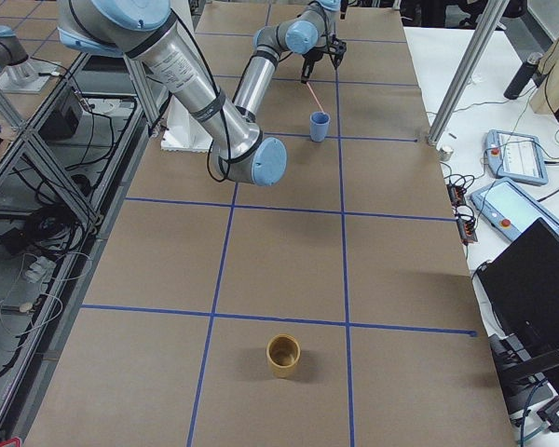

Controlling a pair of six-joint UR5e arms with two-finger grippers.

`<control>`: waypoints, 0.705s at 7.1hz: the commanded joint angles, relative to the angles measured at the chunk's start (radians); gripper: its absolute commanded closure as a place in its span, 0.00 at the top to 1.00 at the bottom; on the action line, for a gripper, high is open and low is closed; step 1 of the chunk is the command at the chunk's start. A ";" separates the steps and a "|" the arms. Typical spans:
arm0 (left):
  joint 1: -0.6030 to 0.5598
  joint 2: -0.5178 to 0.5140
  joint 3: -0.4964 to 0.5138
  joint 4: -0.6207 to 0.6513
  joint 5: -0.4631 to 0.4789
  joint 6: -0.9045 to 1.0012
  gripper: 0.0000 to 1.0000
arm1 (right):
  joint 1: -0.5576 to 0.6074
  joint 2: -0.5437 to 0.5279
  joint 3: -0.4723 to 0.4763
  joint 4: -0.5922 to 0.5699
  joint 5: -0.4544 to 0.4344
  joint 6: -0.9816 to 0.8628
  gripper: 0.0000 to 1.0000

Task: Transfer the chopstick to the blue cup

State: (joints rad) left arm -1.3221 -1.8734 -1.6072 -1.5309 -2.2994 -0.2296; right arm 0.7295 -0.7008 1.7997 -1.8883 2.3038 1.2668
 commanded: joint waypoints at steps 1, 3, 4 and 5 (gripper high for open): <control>0.000 0.000 0.001 0.000 0.000 -0.001 0.98 | -0.027 -0.005 -0.037 0.000 -0.003 -0.003 0.00; 0.000 0.000 0.003 0.000 0.000 -0.001 0.98 | -0.047 0.004 -0.077 0.003 -0.010 -0.017 0.00; 0.000 0.000 0.003 0.000 0.000 -0.001 0.98 | -0.053 0.006 -0.100 0.008 -0.036 -0.026 0.00; 0.000 0.000 0.003 0.000 0.000 -0.001 0.98 | -0.053 0.007 -0.114 0.009 -0.040 -0.036 0.00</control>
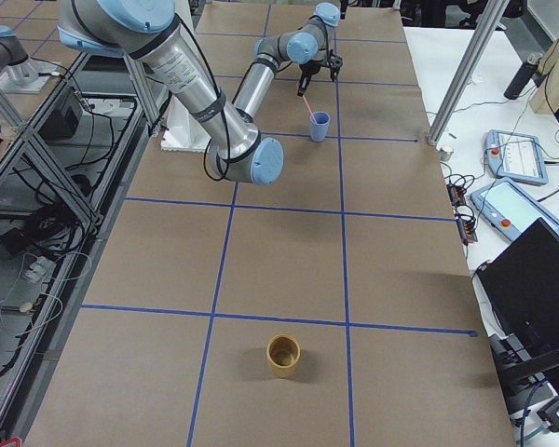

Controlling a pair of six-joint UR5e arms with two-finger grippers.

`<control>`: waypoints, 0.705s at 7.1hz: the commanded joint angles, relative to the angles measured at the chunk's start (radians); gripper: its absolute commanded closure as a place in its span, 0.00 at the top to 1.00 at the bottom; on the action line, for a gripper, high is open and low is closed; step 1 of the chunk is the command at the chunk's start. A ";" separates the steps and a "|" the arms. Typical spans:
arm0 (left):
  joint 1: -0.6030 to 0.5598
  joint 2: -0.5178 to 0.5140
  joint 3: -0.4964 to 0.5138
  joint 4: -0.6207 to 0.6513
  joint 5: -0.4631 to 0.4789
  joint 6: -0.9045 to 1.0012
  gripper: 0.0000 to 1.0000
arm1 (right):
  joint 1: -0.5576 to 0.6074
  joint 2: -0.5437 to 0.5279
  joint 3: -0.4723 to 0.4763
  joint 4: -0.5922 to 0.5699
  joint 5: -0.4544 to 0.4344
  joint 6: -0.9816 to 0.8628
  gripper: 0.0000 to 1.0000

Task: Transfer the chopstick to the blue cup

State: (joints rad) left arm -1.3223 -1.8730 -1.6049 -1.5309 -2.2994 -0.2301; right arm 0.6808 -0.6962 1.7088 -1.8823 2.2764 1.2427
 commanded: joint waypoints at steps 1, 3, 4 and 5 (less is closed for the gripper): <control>0.000 0.000 0.000 0.000 0.000 0.000 0.98 | -0.004 0.000 -0.047 0.037 -0.017 -0.047 0.10; 0.000 0.000 0.002 0.000 0.000 0.000 0.98 | -0.001 0.000 -0.077 0.113 -0.021 -0.052 0.99; -0.006 -0.005 -0.009 0.000 0.000 -0.005 0.98 | 0.002 0.001 -0.068 0.126 -0.061 -0.055 0.99; -0.012 -0.002 -0.012 0.000 0.000 -0.002 0.98 | 0.020 -0.002 -0.057 0.155 -0.089 -0.066 1.00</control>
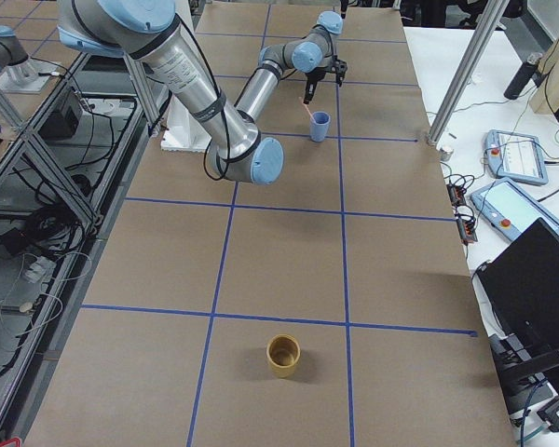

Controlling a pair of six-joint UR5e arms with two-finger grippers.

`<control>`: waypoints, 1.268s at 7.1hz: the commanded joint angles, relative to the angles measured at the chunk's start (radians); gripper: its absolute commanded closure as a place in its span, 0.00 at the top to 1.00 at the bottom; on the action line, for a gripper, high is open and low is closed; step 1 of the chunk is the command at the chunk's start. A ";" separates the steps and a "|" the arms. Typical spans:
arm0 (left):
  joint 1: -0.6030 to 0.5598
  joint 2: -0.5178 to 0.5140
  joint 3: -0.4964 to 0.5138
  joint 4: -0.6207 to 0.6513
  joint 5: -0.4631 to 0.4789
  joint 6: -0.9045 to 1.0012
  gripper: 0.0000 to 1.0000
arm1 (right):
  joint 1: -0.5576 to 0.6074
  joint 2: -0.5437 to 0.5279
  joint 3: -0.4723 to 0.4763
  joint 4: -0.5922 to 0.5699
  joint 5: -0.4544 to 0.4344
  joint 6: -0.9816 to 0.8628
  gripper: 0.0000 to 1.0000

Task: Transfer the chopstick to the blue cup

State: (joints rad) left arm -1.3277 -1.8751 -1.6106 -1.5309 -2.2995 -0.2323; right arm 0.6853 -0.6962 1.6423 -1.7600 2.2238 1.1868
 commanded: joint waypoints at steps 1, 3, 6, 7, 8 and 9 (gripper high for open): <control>-0.007 0.001 -0.006 0.000 0.000 0.001 0.98 | 0.042 -0.012 0.052 0.036 -0.047 -0.083 1.00; -0.005 0.014 -0.009 -0.053 0.000 -0.004 0.98 | 0.107 -0.144 0.189 0.034 -0.162 -0.204 1.00; -0.007 0.083 -0.006 -0.069 0.000 -0.001 0.98 | 0.363 -0.446 0.263 0.025 -0.101 -0.661 1.00; -0.008 0.103 -0.003 -0.095 0.000 0.001 0.98 | 0.475 -0.559 0.248 0.031 -0.026 -0.863 1.00; -0.008 0.132 0.000 -0.101 0.000 0.001 0.98 | 0.604 -0.656 0.235 0.030 -0.003 -1.067 1.00; -0.010 0.157 0.000 -0.103 0.000 0.002 0.98 | 0.702 -0.730 0.196 0.037 0.031 -1.184 1.00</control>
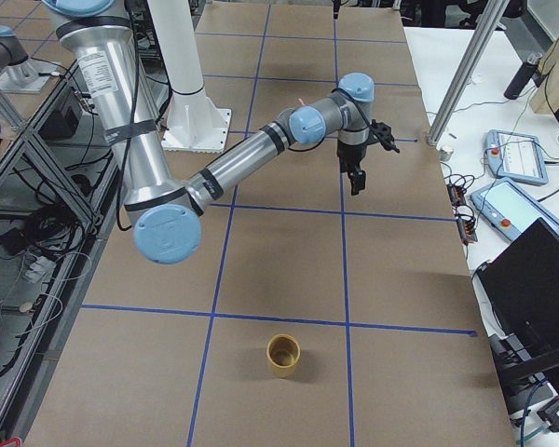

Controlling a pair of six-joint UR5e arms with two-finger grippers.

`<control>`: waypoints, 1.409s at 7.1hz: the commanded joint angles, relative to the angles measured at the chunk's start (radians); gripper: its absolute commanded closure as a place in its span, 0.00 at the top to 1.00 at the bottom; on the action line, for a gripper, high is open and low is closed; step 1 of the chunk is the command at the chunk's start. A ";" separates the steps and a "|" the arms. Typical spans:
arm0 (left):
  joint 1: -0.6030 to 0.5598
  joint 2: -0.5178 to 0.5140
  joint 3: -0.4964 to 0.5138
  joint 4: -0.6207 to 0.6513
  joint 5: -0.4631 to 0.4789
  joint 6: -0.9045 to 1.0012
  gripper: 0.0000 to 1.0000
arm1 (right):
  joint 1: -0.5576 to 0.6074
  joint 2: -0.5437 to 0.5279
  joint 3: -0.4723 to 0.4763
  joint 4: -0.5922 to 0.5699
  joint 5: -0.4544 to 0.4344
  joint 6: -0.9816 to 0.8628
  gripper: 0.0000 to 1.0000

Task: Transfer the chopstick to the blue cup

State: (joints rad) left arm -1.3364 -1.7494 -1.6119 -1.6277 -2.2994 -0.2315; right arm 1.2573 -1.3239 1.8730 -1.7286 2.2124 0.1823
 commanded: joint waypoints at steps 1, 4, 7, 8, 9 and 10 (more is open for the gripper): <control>-0.006 0.048 0.000 -0.006 0.000 0.003 0.98 | 0.169 -0.119 -0.060 0.007 0.043 -0.196 1.00; -0.169 0.054 0.004 0.090 -0.006 0.211 0.98 | 0.224 -0.176 -0.234 0.102 0.020 -0.198 1.00; -0.237 0.074 0.073 0.135 -0.008 0.336 0.98 | 0.272 -0.184 -0.348 0.138 0.061 -0.202 1.00; -0.236 0.079 0.102 0.115 -0.008 0.336 0.98 | 0.298 -0.183 -0.362 0.138 0.088 -0.230 1.00; -0.236 0.079 0.110 0.111 -0.008 0.336 0.98 | 0.321 -0.182 -0.362 0.136 0.096 -0.237 1.00; -0.236 0.080 0.113 0.111 -0.006 0.336 0.98 | 0.324 -0.181 -0.361 0.133 0.121 -0.233 1.00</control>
State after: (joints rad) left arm -1.5717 -1.6714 -1.5082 -1.5133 -2.3068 0.1036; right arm 1.5680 -1.5061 1.5145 -1.5925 2.3071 -0.0486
